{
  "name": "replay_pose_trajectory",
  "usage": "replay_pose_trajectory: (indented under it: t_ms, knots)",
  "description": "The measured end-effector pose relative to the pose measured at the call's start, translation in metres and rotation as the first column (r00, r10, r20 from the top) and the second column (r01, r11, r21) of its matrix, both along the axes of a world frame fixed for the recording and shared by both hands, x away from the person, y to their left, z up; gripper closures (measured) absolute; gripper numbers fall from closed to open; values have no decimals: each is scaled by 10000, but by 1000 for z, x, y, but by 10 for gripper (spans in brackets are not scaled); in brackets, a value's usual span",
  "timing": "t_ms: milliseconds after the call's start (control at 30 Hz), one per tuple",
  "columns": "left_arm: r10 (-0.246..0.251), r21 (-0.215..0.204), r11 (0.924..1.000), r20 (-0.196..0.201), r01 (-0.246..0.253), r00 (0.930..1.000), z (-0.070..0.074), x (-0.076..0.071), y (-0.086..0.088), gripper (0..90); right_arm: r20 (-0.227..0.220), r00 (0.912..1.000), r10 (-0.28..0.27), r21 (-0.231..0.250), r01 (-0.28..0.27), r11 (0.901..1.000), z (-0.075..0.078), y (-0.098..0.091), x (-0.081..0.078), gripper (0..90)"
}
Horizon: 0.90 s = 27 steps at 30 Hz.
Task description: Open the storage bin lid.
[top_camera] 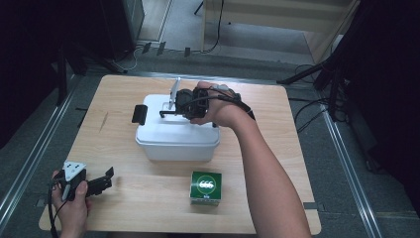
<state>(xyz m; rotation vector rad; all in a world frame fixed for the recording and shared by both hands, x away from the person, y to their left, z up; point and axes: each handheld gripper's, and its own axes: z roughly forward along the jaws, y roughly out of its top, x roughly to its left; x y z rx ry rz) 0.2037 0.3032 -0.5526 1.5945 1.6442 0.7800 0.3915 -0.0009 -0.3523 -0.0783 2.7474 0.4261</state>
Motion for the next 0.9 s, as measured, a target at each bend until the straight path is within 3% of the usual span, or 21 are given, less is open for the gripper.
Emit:
replay_pose_trajectory:
  t_ms: [67, 100, 367, 433, 533, 667, 900]
  knots:
    - [11, 0, 10000, 18, -11, 10000, 0, 0, 0, 4, -69, 9999, 135, 91, -135, 9999, 2, -1, 1, 852]
    - [6, -36, 10000, -15, -6, 10000, 0, 0, 1, 4, -159, 9999, -61, 153, 64, 9999, 3, -2, -1, 853]
    - [2, -54, 10000, -9, -2, 10000, 0, 0, 1, 4, -74, 9996, 270, 752, -263, 9968, 23, -11, -2, 854]
    - [-1, -39, 10000, -8, 1, 10000, 0, 0, 1, 4, 25, 9989, 471, 831, -472, 9954, 29, -12, -4, 854]
    - [0, -33, 10000, -9, 0, 10000, 0, 0, 1, 4, 191, 9994, 287, 838, -302, 9960, 37, -17, -8, 855]
    - [-4, -24, 10000, -34, 4, 10000, 0, 0, 1, 4, 347, 9985, 427, 868, -456, 9952, 44, -22, -9, 855]
    - [6, -19, 10000, -3, -6, 10000, 0, 0, 1, 4, 643, 9979, 12, 899, -69, 9959, 57, -54, -12, 854]
